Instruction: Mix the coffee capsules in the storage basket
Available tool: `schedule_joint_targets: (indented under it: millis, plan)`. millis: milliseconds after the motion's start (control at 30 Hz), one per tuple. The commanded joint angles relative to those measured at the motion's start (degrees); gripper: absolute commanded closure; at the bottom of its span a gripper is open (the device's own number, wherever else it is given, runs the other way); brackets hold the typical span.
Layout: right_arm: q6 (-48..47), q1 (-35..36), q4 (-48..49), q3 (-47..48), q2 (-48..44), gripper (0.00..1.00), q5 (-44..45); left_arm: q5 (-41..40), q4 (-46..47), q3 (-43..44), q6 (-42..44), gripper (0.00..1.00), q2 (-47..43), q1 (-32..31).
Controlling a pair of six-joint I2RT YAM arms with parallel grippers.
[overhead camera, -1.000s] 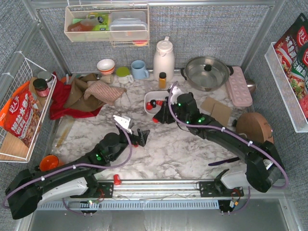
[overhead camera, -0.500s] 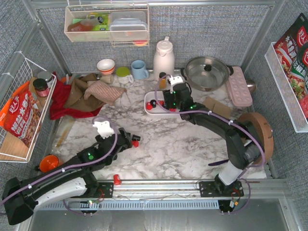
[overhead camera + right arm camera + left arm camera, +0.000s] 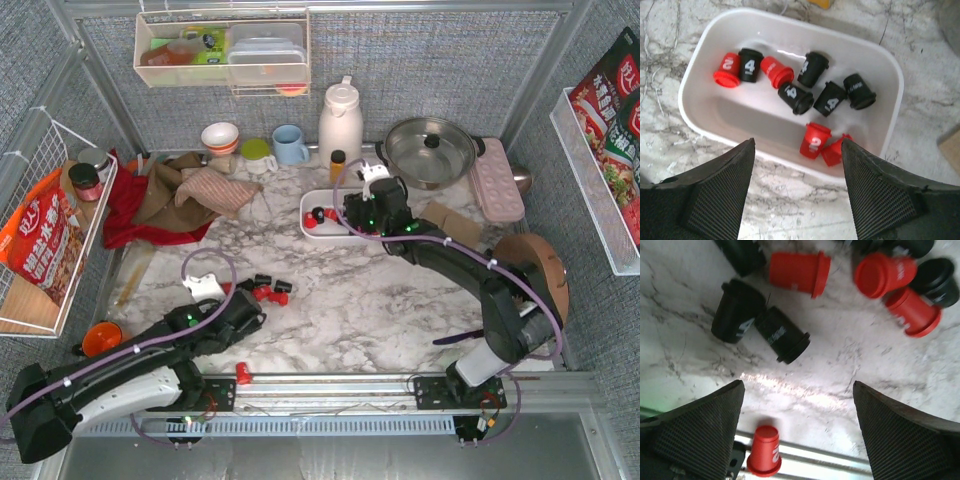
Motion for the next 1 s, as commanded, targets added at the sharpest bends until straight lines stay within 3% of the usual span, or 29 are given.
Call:
schedule_joint_targets:
  millis: [0, 67, 267, 767, 967]
  plan:
    - [2.48, 0.0, 0.4, -3.26, -3.41, 0.26, -2.0, 8.79, -2.98, -0.66, 0.5, 0.09, 1.21, 0.0]
    - [3.0, 0.06, 0.68, -5.38, -4.56, 0.26, -2.07, 10.41, -3.78, -0.25, 1.0, 0.22, 1.99, -0.09]
    - [3.36, -0.05, -0.38, -5.51, -5.27, 0.26, -3.19, 13.79, -4.44, -0.31, 1.7, 0.34, 3.42, -0.25]
    - [3.53, -0.03, -0.98, -5.27, -3.6, 0.27, -4.3, 19.63, -3.95, -3.54, -0.83, 0.39, 5.15, -4.96]
    - [3.36, -0.02, -1.26, -5.11, -3.48, 0.27, -4.36, 18.5, -3.03, -3.42, -0.99, 0.47, 7.35, -6.19]
